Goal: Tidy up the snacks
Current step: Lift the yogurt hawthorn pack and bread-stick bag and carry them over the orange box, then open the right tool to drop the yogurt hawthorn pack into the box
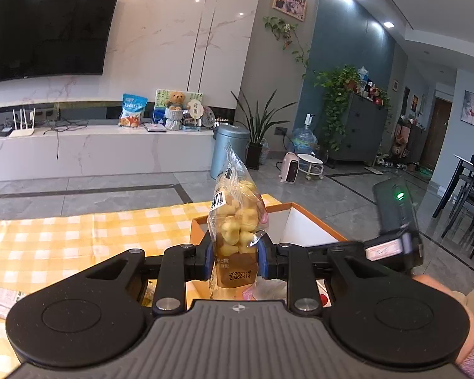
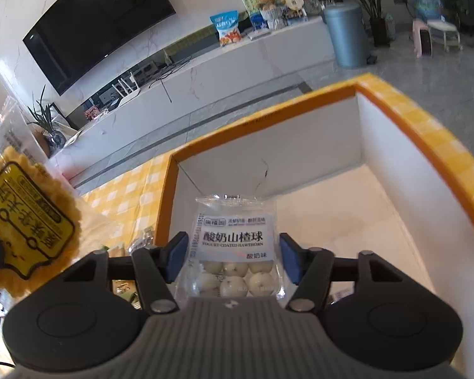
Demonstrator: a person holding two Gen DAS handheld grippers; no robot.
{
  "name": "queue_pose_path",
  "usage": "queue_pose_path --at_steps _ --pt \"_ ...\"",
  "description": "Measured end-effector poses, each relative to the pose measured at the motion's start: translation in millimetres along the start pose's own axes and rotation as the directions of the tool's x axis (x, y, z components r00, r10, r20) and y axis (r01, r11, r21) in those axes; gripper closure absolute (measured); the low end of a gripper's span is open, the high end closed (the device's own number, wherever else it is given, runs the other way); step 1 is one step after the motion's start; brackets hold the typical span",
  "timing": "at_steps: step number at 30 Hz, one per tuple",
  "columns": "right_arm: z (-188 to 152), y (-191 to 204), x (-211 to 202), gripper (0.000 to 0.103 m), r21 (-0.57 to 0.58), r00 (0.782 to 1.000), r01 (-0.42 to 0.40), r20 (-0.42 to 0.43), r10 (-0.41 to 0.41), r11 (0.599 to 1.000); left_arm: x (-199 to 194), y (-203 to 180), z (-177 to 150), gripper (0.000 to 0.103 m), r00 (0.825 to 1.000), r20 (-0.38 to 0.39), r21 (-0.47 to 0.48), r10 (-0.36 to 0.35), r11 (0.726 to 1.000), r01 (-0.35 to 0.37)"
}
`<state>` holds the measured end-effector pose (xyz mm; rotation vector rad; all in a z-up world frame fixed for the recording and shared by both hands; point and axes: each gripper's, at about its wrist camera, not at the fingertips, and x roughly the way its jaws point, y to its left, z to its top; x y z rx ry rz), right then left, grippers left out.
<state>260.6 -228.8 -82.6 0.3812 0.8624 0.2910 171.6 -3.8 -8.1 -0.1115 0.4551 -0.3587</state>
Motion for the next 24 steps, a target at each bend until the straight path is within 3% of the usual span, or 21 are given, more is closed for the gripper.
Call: queue_pose_path --at_steps 1,4,10,16,19,24 --pt "1.2 -2.1 -1.5 0.027 0.023 1.0 -0.016 -0.014 0.017 1.0 1.2 -1.1 -0.2 0.073 1.0 -0.005 -0.002 -0.002 1.0 0.001" --pt "0.4 -7.6 -19.9 0.026 0.052 0.998 -0.056 0.02 0.055 0.997 3.8 -4.2 -0.9 0.073 1.0 -0.017 -0.007 -0.011 1.0 0.01" --pt "-4.3 -33.7 -71.9 0.025 0.085 0.986 0.065 0.146 -0.077 0.994 19.3 -18.0 4.6 0.073 0.998 -0.025 -0.025 -0.061 0.998 0.061" --pt "-12.8 -71.8 -110.1 0.025 0.188 0.966 0.034 0.247 -0.081 0.982 56.6 -36.1 5.6 0.073 0.988 -0.075 -0.074 -0.134 0.989 0.129" --pt "-12.1 -81.0 -109.1 0.024 0.227 0.965 0.033 0.248 -0.09 0.973 71.9 -38.4 2.8 0.073 0.983 -0.088 -0.108 -0.161 0.983 0.151" --pt "-11.5 -79.4 -101.7 0.024 0.226 0.973 -0.027 0.228 -0.026 0.974 92.3 -41.9 -3.4 0.073 0.973 -0.138 -0.136 -0.186 0.976 0.167"
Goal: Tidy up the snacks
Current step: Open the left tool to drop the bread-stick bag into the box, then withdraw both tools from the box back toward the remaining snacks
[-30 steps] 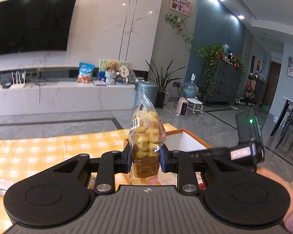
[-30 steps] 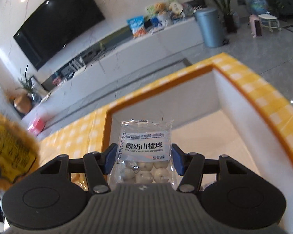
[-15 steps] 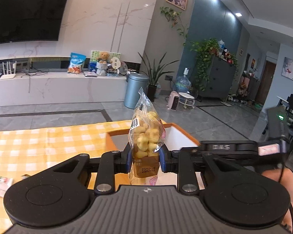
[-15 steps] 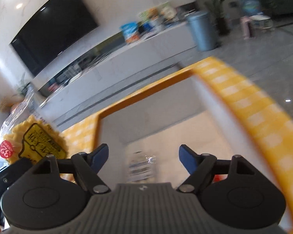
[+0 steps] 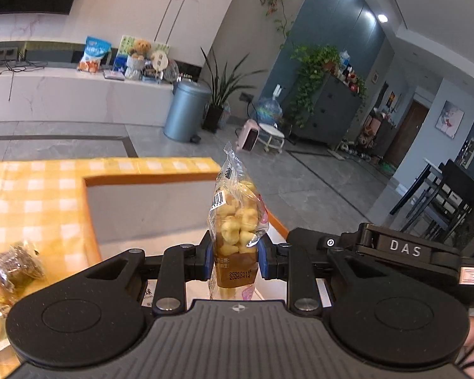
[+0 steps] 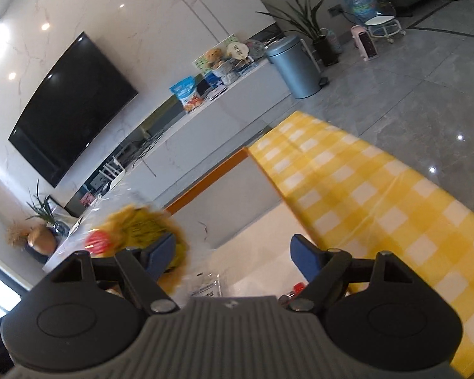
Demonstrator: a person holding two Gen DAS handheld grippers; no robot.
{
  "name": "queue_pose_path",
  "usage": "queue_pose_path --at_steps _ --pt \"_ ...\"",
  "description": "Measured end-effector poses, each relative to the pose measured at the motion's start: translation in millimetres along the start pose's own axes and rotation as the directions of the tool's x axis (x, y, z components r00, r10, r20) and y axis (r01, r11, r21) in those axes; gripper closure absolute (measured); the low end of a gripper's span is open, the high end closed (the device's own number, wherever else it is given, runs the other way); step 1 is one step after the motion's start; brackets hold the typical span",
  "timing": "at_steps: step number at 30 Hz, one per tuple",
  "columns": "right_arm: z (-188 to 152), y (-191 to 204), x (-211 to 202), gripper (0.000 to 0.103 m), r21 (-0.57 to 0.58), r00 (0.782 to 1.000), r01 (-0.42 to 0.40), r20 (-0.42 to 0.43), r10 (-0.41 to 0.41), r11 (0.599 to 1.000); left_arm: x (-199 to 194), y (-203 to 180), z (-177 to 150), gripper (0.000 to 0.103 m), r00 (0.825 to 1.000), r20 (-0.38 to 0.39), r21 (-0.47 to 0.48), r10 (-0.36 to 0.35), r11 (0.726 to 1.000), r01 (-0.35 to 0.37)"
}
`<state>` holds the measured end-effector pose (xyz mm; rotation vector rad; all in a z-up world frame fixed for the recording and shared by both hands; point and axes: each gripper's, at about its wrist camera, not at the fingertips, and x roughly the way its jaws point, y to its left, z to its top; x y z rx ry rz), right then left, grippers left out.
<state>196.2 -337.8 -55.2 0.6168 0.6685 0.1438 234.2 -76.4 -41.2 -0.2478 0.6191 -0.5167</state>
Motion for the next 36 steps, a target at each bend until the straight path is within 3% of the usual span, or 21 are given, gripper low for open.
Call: queue_pose_path --at_steps 10,12,14,17,21,22,23,25,28,33,34,35,36 --pt "-3.3 0.1 -3.7 0.024 -0.041 0.999 0.052 0.004 -0.052 0.998 5.7 2.8 -8.9 0.069 0.998 -0.05 -0.023 0.023 0.999 -0.024" --pt "-3.3 -0.5 -4.9 0.024 -0.039 0.998 0.057 0.004 -0.057 0.998 3.0 0.1 -6.3 0.028 0.997 -0.064 -0.007 0.049 0.999 -0.05" --pt "-3.5 0.4 -6.7 0.024 -0.046 0.998 0.06 0.006 -0.059 0.997 -8.1 -4.8 -5.6 0.019 0.995 -0.022 0.029 0.096 0.995 -0.095" --pt "-4.0 3.6 -11.8 0.024 -0.072 0.999 0.046 0.004 -0.046 0.996 -28.9 -14.0 -9.3 0.016 0.988 0.036 0.092 0.149 0.984 -0.152" --pt "-8.6 14.1 -16.9 0.033 -0.154 0.997 -0.018 -0.08 0.006 0.988 -52.5 -14.6 -15.2 0.015 0.978 0.061 0.074 0.197 0.977 -0.202" --pt "-11.1 18.4 -17.3 0.039 -0.179 0.994 -0.027 -0.113 0.007 0.983 -58.3 -13.1 -17.3 0.015 0.976 0.063 0.069 0.207 0.975 -0.211" --pt "-14.8 23.6 -18.3 0.053 -0.216 0.99 -0.038 -0.142 0.007 0.976 -62.9 -11.6 -17.9 0.015 0.974 0.064 0.063 0.218 0.973 -0.222" --pt "-25.4 34.5 -18.8 0.069 -0.301 0.981 -0.072 -0.194 0.013 0.951 -69.3 -7.8 -17.5 0.015 0.97 0.063 0.05 0.237 0.969 -0.24" --pt "-45.0 48.3 -12.8 0.069 -0.392 0.959 -0.105 -0.282 -0.011 0.914 -78.2 -1.9 -21.0 0.015 0.964 0.065 0.021 0.259 0.965 -0.261" --pt "-72.8 58.4 3.4 0.066 -0.539 0.918 -0.052 -0.358 -0.173 0.841 -86.7 17.9 -21.1 0.015 0.96 0.066 -0.04 0.271 0.962 -0.269" --pt "-75.5 58.0 9.1 0.061 -0.548 0.911 -0.06 -0.372 -0.179 0.834 -88.2 21.7 -21.2 0.015 0.96 0.068 -0.054 0.271 0.962 -0.268" --pt "-79.1 60.0 15.7 0.049 -0.548 0.905 -0.089 -0.393 -0.162 0.832 -90.1 25.9 -22.3 0.015 0.96 0.069 -0.069 0.27 0.962 -0.265" --pt "-82.3 63.4 22.9 0.045 -0.556 0.902 -0.107 -0.404 -0.155 0.824 -91.1 29.1 -22.5 0.015 0.961 0.069 -0.08 0.268 0.962 -0.263"
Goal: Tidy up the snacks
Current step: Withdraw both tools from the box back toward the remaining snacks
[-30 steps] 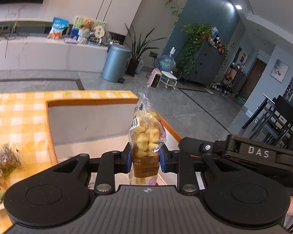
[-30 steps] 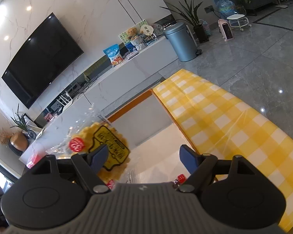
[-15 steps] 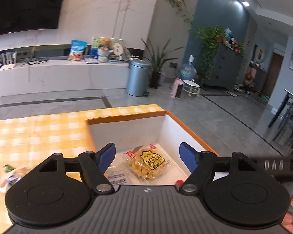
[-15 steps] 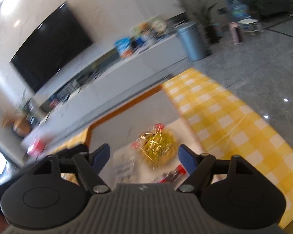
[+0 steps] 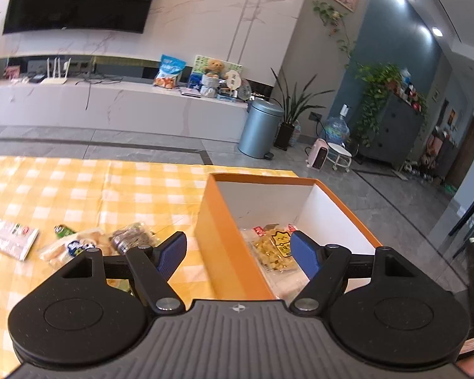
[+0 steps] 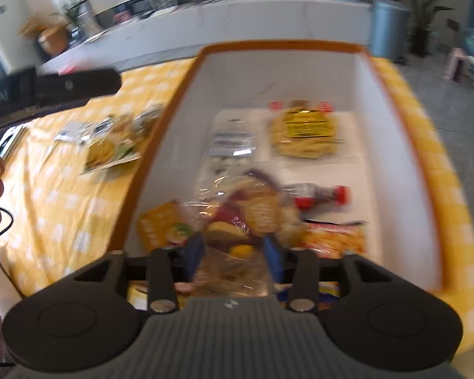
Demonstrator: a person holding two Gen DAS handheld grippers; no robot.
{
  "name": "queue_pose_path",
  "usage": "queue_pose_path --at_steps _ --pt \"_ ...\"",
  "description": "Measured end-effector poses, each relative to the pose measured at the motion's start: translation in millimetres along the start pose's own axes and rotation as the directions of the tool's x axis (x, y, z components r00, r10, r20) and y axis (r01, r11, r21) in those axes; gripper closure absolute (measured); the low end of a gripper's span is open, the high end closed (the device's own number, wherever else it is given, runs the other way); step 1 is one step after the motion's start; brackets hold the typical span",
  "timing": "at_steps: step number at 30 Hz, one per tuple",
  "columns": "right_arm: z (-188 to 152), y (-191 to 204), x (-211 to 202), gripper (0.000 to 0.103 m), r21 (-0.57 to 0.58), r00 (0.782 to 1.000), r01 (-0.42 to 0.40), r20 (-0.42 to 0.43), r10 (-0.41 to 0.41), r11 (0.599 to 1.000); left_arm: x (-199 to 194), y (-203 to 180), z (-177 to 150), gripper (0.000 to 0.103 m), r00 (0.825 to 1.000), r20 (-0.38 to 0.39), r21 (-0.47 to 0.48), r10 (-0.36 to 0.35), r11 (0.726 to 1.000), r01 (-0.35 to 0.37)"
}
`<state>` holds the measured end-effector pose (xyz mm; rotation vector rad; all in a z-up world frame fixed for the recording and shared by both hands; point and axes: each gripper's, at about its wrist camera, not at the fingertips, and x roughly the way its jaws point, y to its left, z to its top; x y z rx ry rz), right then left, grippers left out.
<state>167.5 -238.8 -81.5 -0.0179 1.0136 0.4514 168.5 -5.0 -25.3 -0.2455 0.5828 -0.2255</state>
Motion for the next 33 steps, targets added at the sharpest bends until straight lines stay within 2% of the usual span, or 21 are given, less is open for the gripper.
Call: queue_pose_path --at_steps 3,4,6,7,8,9,11,13,14,17,22,26,29,31,33 --pt "8.8 3.7 13.2 0.043 -0.003 1.0 0.023 -0.003 -0.023 1.0 -1.6 11.1 0.4 0.015 1.0 0.004 -0.028 0.0 1.0 0.0" --pt "12.0 0.6 17.3 0.04 0.015 1.0 0.03 0.0 -0.03 0.999 -1.4 13.7 0.4 0.015 1.0 0.004 -0.036 0.002 0.999 -0.002" --pt "17.1 -7.5 30.2 0.042 0.061 0.997 0.071 -0.013 -0.07 0.996 -1.9 19.0 -1.6 0.015 1.0 0.002 -0.053 0.001 0.999 -0.001" --pt "18.5 -11.4 40.6 0.055 0.078 0.993 0.115 -0.047 -0.112 0.99 -3.0 22.2 -3.2 0.015 1.0 0.001 -0.062 0.0 0.998 0.0" --pt "20.0 -13.6 49.7 0.062 0.091 0.986 0.154 -0.073 -0.148 0.984 -4.1 25.0 -6.3 0.015 1.0 -0.001 -0.069 -0.001 0.998 0.001" --pt "21.8 -16.0 52.2 0.062 0.117 0.987 0.152 -0.074 -0.144 0.981 -4.6 26.6 -7.5 0.015 1.0 -0.003 -0.075 -0.002 0.997 0.002" --pt "19.4 -13.8 52.6 0.062 0.096 0.979 0.196 -0.074 -0.189 0.976 -5.5 27.4 -8.3 0.015 1.0 -0.004 -0.075 -0.004 0.997 0.003" --pt "13.7 -15.3 48.1 0.061 0.099 0.982 0.179 -0.082 -0.171 0.979 -7.6 27.3 -9.2 0.015 1.0 -0.002 -0.065 -0.005 0.998 0.005" --pt "10.5 -17.8 43.5 0.057 0.113 0.986 0.156 -0.074 -0.148 0.981 -9.0 27.2 -9.9 0.015 1.0 0.002 -0.061 -0.006 0.998 0.006" --pt "3.3 -29.2 21.6 0.051 0.184 0.998 0.052 0.023 -0.058 0.982 -11.1 26.3 -11.7 0.015 1.0 0.012 -0.055 -0.006 0.998 0.007" --pt "4.9 -46.1 0.2 0.051 0.278 0.986 -0.027 0.167 -0.021 0.96 -12.6 24.5 -11.6 0.015 1.0 0.018 -0.049 -0.001 0.999 0.002" --pt "10.9 -39.7 -6.0 0.051 0.279 0.972 -0.078 0.234 0.011 0.957 -21.6 24.9 -9.3 0.015 0.999 0.042 -0.044 0.018 0.999 -0.016" --pt "17.0 -27.3 -12.8 0.051 0.255 0.965 -0.073 0.262 0.004 0.964 -32.6 28.2 -4.2 0.015 0.998 0.06 -0.06 0.023 0.998 -0.02" --pt "21.0 -16.3 -18.7 0.05 0.236 0.96 -0.034 0.277 -0.034 0.971 -43.2 29.7 -0.8 0.015 0.994 0.094 -0.053 0.049 0.998 -0.044" --pt "28.0 -3.7 -23.2 0.041 0.229 0.955 0.014 0.285 -0.08 0.973 -54.2 31.6 3.2 0.015 0.989 0.122 -0.053 0.083 0.996 -0.077"
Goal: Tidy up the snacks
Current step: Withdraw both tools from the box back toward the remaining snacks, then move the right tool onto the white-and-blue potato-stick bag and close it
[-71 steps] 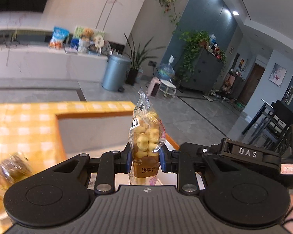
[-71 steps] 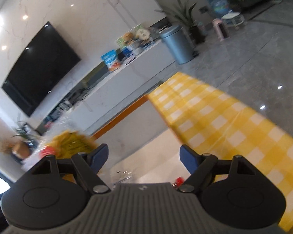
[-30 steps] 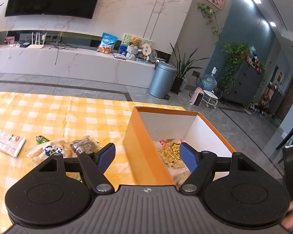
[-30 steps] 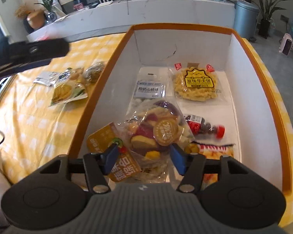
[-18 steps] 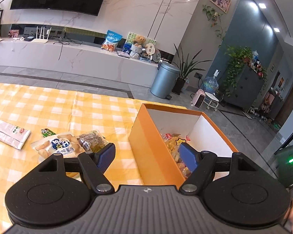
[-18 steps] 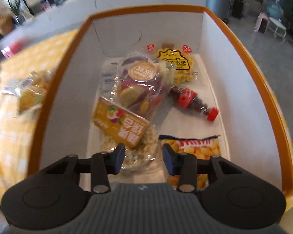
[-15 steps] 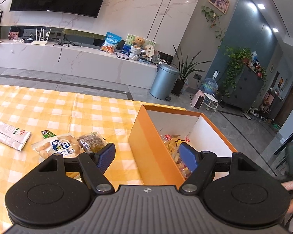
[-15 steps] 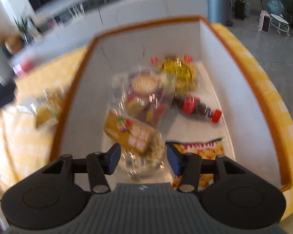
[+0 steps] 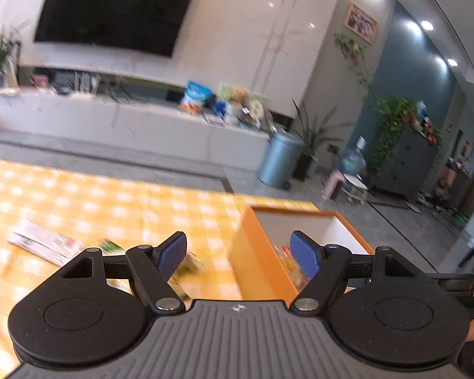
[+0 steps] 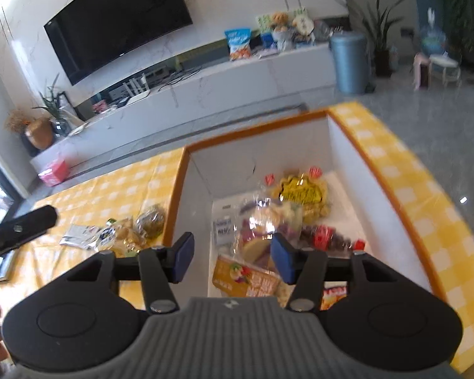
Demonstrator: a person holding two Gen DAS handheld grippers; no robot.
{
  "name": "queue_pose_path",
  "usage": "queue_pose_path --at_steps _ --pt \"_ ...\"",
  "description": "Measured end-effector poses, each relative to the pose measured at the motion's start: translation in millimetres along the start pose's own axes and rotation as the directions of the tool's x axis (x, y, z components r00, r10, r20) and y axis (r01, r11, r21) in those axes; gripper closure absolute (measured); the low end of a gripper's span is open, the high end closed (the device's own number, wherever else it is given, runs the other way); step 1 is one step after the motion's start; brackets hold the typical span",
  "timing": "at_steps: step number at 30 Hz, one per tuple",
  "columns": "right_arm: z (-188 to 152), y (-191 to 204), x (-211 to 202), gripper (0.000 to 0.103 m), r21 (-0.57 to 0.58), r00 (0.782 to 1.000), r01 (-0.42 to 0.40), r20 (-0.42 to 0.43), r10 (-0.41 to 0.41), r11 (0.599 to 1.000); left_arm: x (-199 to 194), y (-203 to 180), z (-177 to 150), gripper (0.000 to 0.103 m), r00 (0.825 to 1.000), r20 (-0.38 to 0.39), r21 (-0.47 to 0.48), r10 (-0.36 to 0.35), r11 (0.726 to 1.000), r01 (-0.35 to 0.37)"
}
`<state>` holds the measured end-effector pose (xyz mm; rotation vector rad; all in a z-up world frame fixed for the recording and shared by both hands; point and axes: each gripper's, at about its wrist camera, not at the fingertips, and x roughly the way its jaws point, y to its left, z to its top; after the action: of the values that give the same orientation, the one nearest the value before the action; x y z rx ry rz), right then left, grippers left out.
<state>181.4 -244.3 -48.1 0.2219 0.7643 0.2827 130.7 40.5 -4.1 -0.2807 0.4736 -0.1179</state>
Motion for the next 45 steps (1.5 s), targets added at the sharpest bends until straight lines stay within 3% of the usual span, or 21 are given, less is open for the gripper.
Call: queue_pose_path --at_steps 4,7,15,25,28,32,36,39,45 --pt "13.2 35.3 -5.6 0.031 -0.039 0.999 0.03 0.046 -0.028 0.999 -23.1 10.3 11.8 0.015 0.999 0.013 -0.015 0.037 0.999 -0.037" --pt "16.5 67.7 -11.9 0.024 -0.097 0.996 0.035 0.086 -0.027 0.995 -43.4 17.9 15.2 0.015 0.993 0.041 -0.008 0.11 0.994 -0.11" --pt "13.9 140.0 -5.2 0.024 -0.162 0.995 0.001 0.103 0.016 0.987 -74.9 47.9 10.3 0.015 0.965 0.066 -0.041 0.256 0.966 -0.253" --pt "-7.0 169.1 37.9 0.016 -0.007 0.994 -0.01 0.108 0.01 1.0 -61.7 99.0 -4.6 0.015 0.934 -0.004 -0.088 0.357 0.93 -0.356" --pt "-17.7 174.6 63.0 0.011 -0.012 0.998 -0.013 0.069 0.014 1.0 -52.0 111.0 -13.3 0.015 0.933 -0.035 -0.092 0.359 0.928 -0.361" --pt "-36.5 190.0 101.5 0.003 -0.147 0.999 -0.04 0.021 0.043 0.988 -37.9 124.8 -26.0 0.016 0.928 -0.099 -0.099 0.359 0.925 -0.368" --pt "-54.6 200.6 145.5 0.003 -0.254 0.999 0.011 -0.036 -0.021 0.967 -26.8 132.6 -35.3 0.016 0.927 -0.134 -0.111 0.349 0.925 -0.364" --pt "-60.0 202.0 171.3 0.003 -0.25 0.992 0.068 -0.088 -0.093 0.966 -15.3 139.1 -42.6 0.016 0.917 -0.18 -0.117 0.355 0.918 -0.378" --pt "-60.8 206.4 189.6 0.003 -0.263 0.995 0.016 -0.089 -0.04 0.965 -4.3 148.3 -55.0 0.016 0.914 -0.258 -0.157 0.313 0.92 -0.359"
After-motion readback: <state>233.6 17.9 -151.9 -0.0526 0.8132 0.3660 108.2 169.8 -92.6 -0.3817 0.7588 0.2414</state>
